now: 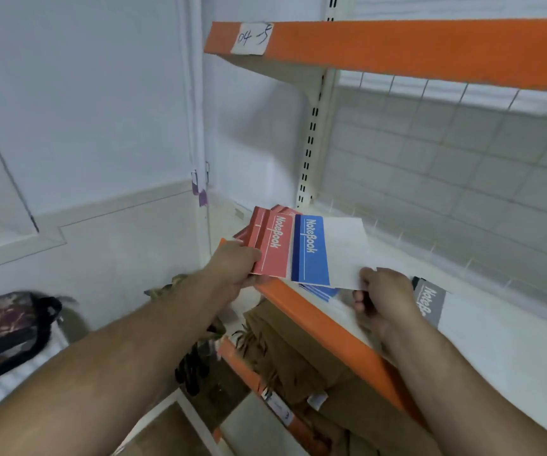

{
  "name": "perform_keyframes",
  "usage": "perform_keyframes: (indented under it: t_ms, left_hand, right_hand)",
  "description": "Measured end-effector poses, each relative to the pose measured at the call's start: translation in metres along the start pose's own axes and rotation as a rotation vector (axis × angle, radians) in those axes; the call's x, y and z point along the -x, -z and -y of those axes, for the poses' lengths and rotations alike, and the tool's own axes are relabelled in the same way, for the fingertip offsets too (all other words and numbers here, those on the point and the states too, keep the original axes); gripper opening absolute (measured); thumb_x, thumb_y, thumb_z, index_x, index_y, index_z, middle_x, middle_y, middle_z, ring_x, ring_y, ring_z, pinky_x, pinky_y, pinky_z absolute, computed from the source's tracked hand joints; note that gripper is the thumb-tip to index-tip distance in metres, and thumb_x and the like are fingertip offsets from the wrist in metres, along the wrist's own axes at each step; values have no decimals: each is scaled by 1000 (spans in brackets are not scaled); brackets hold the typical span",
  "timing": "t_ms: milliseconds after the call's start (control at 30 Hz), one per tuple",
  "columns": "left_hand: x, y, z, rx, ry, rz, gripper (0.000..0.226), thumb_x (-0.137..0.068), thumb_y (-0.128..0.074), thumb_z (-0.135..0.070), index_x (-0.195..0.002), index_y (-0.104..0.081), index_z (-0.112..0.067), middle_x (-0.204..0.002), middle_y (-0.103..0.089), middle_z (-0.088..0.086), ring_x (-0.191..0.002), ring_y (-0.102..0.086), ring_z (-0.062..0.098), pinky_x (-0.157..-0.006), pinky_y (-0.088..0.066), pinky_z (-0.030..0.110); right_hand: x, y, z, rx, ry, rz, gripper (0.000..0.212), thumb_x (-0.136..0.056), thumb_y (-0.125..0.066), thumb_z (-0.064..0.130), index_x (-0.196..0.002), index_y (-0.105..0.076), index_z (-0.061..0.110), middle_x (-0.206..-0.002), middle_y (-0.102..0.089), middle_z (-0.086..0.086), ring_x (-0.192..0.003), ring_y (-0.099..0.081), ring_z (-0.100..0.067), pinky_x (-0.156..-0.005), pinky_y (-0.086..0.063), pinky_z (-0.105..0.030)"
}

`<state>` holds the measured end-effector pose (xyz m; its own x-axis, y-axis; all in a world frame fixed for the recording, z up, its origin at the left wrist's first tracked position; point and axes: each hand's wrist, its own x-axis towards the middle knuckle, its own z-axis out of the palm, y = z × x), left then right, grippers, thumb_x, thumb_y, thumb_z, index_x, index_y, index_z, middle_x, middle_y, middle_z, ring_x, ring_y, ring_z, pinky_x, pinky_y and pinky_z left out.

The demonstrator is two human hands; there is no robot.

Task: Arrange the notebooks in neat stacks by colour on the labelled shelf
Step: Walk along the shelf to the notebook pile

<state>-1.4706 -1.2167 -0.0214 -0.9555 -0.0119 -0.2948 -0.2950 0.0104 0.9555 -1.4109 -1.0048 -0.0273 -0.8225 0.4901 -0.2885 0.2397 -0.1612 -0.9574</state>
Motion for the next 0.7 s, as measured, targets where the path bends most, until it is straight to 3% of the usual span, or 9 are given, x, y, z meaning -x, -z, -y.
perform_keyframes:
  t_ms: [100,267,400,467,600,700]
  left_hand:
    - [-42,8,-9,-40,19,108,6,-99,-58,-12,-104,-58,-15,-96,-70,7,-84,-70,21,-64,-61,27]
    - [-101,19,-30,-151,-8,247,13,-99,-56,-7,-87,-59,-12,-86,-71,11,-74,-70,23,-55,-57,25]
    - [-136,25,-34,-233,-35,312,13,-94,-56,-2,-102,-66,-3,-89,-74,15,-69,-73,28,-56,-60,32]
    - [-147,26,-36,-351,-94,309,13,-93,-55,-5,-100,-67,-5,-84,-74,12,-67,-73,28,-64,-62,38]
    - [-158,32,-43,-694,-310,261,10,-91,-57,-16,-85,-65,-14,-76,-67,4,-65,-65,20,-54,-47,26]
    - [-167,34,-42,-830,-365,293,14,-92,-60,-22,-79,-62,-17,-77,-67,2,-64,-65,19,-56,-50,27]
  right_hand:
    - [-8,-20,2,-52,-2,-111,17,-96,-46,2,-80,-45,9,-62,-44,-11,-45,-39,-21,-36,-30,-21]
    - [-13,-56,0,-104,4,-276,18,-97,-48,4,-80,-46,10,-60,-43,-11,-42,-40,-19,-35,-32,-20]
    - [-4,-78,-3,-165,-35,-386,18,-98,-48,4,-81,-48,8,-57,-44,-10,-45,-39,-21,-37,-33,-23]
    - [0,-84,-3,-176,-24,-433,16,-98,-49,4,-83,-50,8,-57,-45,-10,-46,-40,-21,-37,-33,-24]
    - [6,-91,-8,-195,-13,-523,15,-98,-51,5,-84,-53,8,-62,-47,-10,-48,-43,-19,-36,-36,-22]
    - [9,-92,-9,-193,-11,-546,14,-98,-50,6,-85,-55,9,-62,-48,-9,-48,-44,-19,-37,-36,-22]
